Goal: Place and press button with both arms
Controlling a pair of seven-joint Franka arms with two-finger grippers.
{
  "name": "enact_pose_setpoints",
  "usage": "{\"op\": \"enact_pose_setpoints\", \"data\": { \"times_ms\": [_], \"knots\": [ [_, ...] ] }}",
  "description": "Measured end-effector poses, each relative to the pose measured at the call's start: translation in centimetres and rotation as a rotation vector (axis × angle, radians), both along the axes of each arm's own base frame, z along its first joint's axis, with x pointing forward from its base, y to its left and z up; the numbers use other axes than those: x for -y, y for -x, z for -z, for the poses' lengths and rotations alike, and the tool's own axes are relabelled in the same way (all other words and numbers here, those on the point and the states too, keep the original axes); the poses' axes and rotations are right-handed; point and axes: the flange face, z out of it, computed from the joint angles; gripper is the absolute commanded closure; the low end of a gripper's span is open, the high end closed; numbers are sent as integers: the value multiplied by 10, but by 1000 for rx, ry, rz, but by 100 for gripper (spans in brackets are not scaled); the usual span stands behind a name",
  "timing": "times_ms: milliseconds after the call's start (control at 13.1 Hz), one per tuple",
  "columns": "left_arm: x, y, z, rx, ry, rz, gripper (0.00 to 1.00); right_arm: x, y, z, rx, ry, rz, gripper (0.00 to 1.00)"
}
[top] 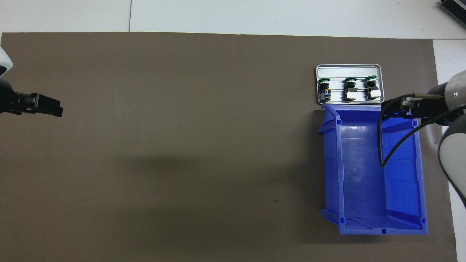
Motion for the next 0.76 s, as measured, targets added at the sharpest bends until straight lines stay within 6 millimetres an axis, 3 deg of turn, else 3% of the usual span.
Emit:
{"op": "enact_pose_setpoints", "data": {
  "times_ms": [764],
  "knots": [
    [0, 0, 0, 0, 0, 0, 1, 8, -6, -1, 33, -4, 7, 0]
  ]
}}
